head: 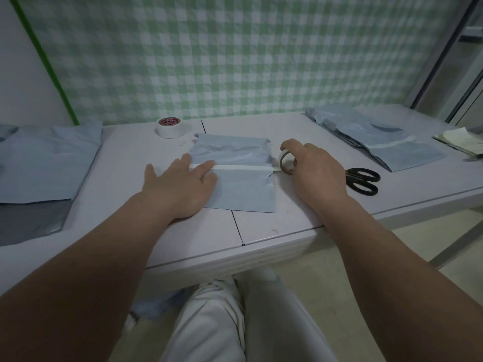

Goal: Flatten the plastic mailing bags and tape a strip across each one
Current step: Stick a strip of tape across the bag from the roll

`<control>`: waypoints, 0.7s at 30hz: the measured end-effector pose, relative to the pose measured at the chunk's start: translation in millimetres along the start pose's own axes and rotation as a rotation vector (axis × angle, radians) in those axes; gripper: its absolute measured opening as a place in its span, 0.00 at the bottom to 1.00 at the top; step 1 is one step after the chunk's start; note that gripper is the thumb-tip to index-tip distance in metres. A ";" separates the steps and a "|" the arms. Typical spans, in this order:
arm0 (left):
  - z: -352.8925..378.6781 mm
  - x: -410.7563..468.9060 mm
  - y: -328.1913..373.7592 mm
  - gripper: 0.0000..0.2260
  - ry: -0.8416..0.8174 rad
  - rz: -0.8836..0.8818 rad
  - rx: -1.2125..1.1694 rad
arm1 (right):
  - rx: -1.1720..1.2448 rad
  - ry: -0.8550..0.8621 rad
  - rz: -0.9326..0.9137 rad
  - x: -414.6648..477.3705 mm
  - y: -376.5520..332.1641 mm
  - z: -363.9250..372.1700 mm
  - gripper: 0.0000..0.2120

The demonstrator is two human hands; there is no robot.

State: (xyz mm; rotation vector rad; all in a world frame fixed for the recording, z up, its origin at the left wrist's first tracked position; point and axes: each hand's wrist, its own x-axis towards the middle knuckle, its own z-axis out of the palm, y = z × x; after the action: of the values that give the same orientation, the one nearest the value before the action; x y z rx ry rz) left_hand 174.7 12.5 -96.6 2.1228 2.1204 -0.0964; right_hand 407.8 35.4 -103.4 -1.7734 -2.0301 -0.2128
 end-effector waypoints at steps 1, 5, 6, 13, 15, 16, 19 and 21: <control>-0.3 0.0 1.8 0.23 0.000 -0.005 0.009 | 0.020 -0.004 0.003 0.1 0.5 0.1 0.23; -7.3 4.3 16.3 0.24 0.045 -0.041 0.082 | 0.097 0.036 0.001 0.0 2.2 3.0 0.24; -11.4 5.8 22.1 0.23 0.086 -0.028 0.078 | 0.122 0.052 0.000 0.0 1.9 3.6 0.24; -22.6 14.2 86.5 0.23 0.260 0.382 -0.527 | 0.343 0.248 -0.014 -1.0 0.3 1.6 0.20; -18.3 21.0 94.6 0.18 0.287 0.363 -0.664 | 0.419 0.267 -0.020 0.6 3.7 3.1 0.18; -15.4 25.1 95.0 0.13 0.287 0.325 -0.767 | 0.455 0.265 -0.012 1.4 5.5 2.8 0.17; -6.7 32.4 90.3 0.02 0.182 0.193 -1.156 | 0.532 0.264 0.007 2.3 7.9 -0.4 0.15; -4.6 34.9 85.3 0.02 0.138 0.153 -1.276 | 0.569 0.278 0.048 1.5 8.1 -2.3 0.12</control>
State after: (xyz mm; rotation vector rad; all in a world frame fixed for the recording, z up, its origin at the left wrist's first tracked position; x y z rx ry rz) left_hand 259.8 48.0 -92.5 1.4308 1.3355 1.1057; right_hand 416.1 37.1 -102.0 -1.3483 -1.6363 0.1215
